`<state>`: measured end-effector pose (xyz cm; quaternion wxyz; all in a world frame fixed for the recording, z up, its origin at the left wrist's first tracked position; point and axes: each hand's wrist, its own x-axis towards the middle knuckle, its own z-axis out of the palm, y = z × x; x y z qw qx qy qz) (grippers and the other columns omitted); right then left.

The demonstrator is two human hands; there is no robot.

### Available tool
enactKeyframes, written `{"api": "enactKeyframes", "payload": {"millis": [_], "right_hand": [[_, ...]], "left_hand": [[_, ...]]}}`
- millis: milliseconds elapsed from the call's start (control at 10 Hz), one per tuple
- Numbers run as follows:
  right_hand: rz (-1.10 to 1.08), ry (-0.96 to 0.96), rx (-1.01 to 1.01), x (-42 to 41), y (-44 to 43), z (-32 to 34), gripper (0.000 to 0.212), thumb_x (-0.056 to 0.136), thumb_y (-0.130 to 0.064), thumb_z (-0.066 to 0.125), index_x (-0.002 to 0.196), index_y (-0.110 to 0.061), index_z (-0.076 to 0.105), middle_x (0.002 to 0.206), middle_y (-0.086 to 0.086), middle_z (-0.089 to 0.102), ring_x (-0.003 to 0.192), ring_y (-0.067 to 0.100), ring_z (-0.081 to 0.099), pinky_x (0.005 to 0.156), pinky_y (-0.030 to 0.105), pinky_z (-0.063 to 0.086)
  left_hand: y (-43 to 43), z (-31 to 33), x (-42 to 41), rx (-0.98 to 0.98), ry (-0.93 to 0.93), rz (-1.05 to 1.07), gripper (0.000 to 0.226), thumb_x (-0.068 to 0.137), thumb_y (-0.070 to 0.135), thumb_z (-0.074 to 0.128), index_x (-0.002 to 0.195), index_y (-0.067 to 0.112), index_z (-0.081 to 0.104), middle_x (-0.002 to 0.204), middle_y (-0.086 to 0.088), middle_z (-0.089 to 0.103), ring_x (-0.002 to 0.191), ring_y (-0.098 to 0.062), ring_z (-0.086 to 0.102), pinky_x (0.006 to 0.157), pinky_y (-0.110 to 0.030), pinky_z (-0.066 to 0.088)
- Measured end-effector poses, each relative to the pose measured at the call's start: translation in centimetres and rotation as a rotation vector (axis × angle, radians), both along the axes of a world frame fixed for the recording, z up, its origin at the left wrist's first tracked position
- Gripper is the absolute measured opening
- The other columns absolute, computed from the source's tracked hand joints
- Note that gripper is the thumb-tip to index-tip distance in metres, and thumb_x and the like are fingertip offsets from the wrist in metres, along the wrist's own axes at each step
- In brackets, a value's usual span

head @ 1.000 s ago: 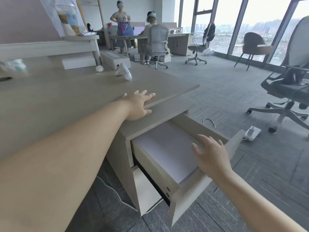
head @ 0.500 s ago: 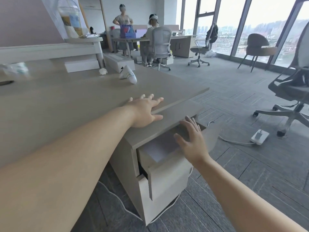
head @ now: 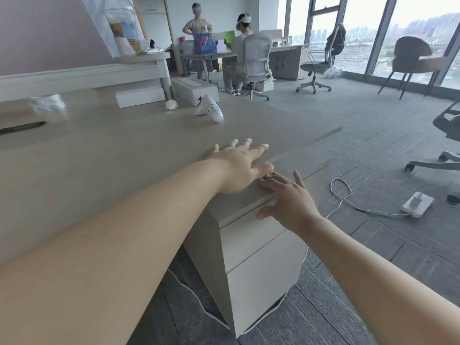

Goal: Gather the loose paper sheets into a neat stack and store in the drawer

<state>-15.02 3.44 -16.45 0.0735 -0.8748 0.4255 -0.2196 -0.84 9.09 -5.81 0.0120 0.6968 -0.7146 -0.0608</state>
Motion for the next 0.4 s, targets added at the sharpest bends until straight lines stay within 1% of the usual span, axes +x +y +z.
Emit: {"api": "enactKeyframes", "payload": {"millis": [100, 200, 300, 400], "right_hand": [[-0.044, 0.02, -0.005, 0.1, 0.6, 0.4, 0.08, 0.063, -0.041, 0.079, 0.137, -0.027, 0.05, 0.146, -0.004, 0.046, 0.143, 0.012, 0.029, 0.118, 0.041, -0.007], [-0.077, 0.112, 0.024, 0.4, 1.4, 0.9, 0.076, 0.07, -0.038, 0.075, 0.139, -0.025, 0.045, 0.148, -0.005, 0.044, 0.144, 0.015, 0.027, 0.118, 0.045, -0.003], [-0.151, 0.064, 0.156, 0.9, 4.3, 3.2, 0.049, 0.083, -0.027, 0.064, 0.13, -0.021, 0.053, 0.134, 0.0, 0.057, 0.131, 0.022, 0.046, 0.114, 0.039, 0.027], [-0.081, -0.321, 0.371, -2.4, 9.0, 9.8, 0.025, 0.087, -0.022, 0.06, 0.11, -0.022, 0.069, 0.093, -0.005, 0.072, 0.079, 0.013, 0.067, 0.063, 0.015, 0.051]], "left_hand": [[0.0, 0.0, -0.1, -0.002, 0.011, 0.002, 0.062, 0.094, 0.059, 0.025, 0.15, 0.04, 0.006, 0.164, 0.0, -0.003, 0.15, -0.023, -0.005, 0.118, -0.052, -0.003], [-0.1, 0.1, -0.2, -0.015, 0.009, 0.008, 0.062, 0.094, 0.059, 0.026, 0.151, 0.04, 0.007, 0.164, 0.0, -0.002, 0.15, -0.023, -0.004, 0.118, -0.051, -0.003], [0.8, 0.6, -0.5, -0.002, 0.15, 0.036, 0.061, 0.094, 0.058, 0.033, 0.149, 0.037, 0.022, 0.163, 0.001, 0.01, 0.15, -0.021, 0.004, 0.119, -0.046, 0.0], [3.8, 3.8, -1.2, -0.174, 0.606, -0.012, 0.047, 0.094, 0.042, 0.05, 0.139, 0.027, 0.048, 0.148, 0.005, 0.046, 0.14, -0.014, 0.038, 0.109, -0.021, 0.029]]}}
